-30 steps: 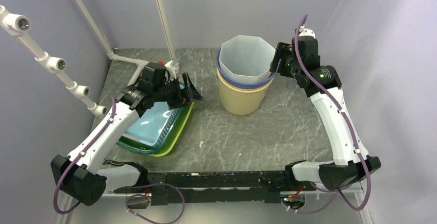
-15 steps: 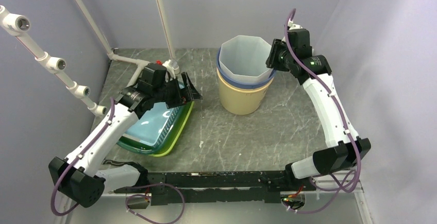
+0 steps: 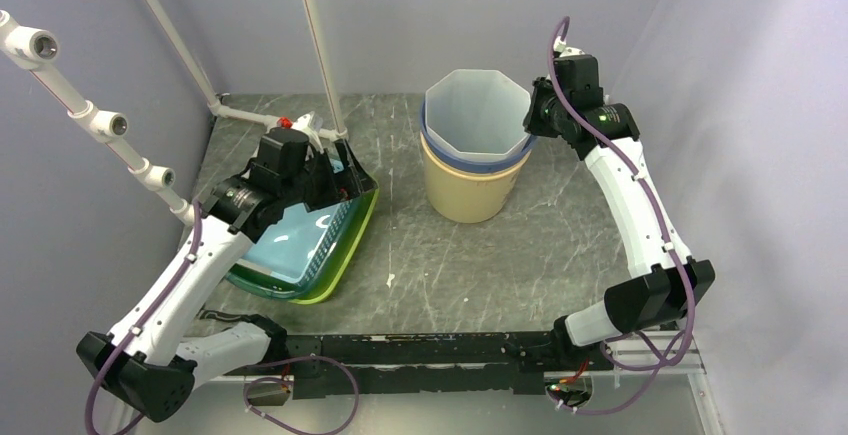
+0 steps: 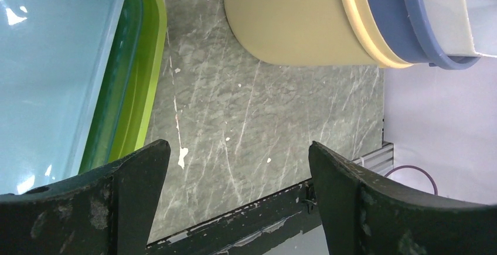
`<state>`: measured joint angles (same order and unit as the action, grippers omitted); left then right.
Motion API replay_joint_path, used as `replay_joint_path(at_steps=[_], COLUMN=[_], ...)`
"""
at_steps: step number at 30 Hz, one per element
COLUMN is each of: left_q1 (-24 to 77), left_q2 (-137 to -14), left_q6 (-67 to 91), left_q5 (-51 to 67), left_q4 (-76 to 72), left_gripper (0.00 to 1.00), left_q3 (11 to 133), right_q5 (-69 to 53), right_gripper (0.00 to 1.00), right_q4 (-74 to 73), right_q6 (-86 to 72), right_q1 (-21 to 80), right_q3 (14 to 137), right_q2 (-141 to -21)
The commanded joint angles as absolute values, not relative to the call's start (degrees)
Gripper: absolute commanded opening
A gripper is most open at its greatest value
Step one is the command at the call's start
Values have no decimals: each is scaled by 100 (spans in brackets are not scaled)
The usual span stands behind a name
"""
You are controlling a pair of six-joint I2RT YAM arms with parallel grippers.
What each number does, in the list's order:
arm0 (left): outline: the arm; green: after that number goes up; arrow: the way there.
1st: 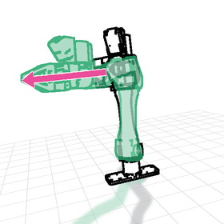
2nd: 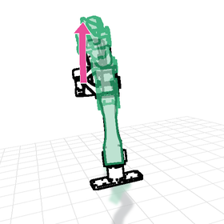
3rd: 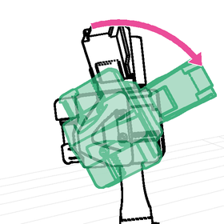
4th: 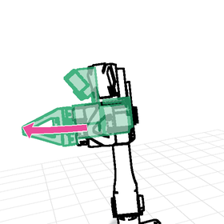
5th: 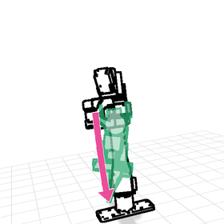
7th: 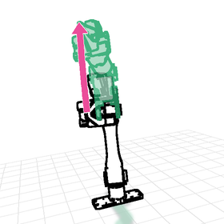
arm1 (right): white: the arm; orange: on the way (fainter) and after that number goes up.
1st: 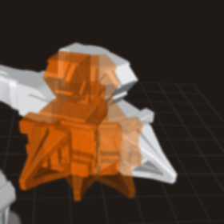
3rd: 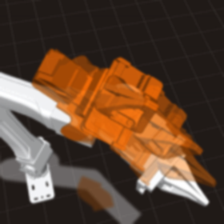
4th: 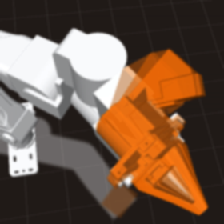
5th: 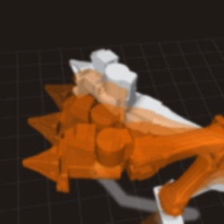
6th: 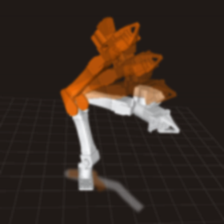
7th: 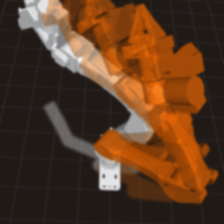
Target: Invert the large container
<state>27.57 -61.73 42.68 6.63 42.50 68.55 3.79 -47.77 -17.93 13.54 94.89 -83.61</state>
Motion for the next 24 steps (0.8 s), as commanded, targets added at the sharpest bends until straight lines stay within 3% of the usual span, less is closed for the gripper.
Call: replay_joint_path(at_steps=[1,6,24], left_q1=[2765,2769,2768], left_q2=[-6096,-6113,-5487], left_q6=[4196,4250,4743], left_q5=[547,556,391], left_q4=[4271,4211,3497], left_gripper=[94,94,94], left_q3=[7081,7076,6006], right_q5=[220,220,622], right_gripper=[13,3,0], right_q4=[-4737,-4736,-4459], right_q6=[-1703,-1665,-1839], right_q1=[1389,1389,1389], right_q3=[9744,9789,9991], right_q2=[-8381,-8371,-8132])
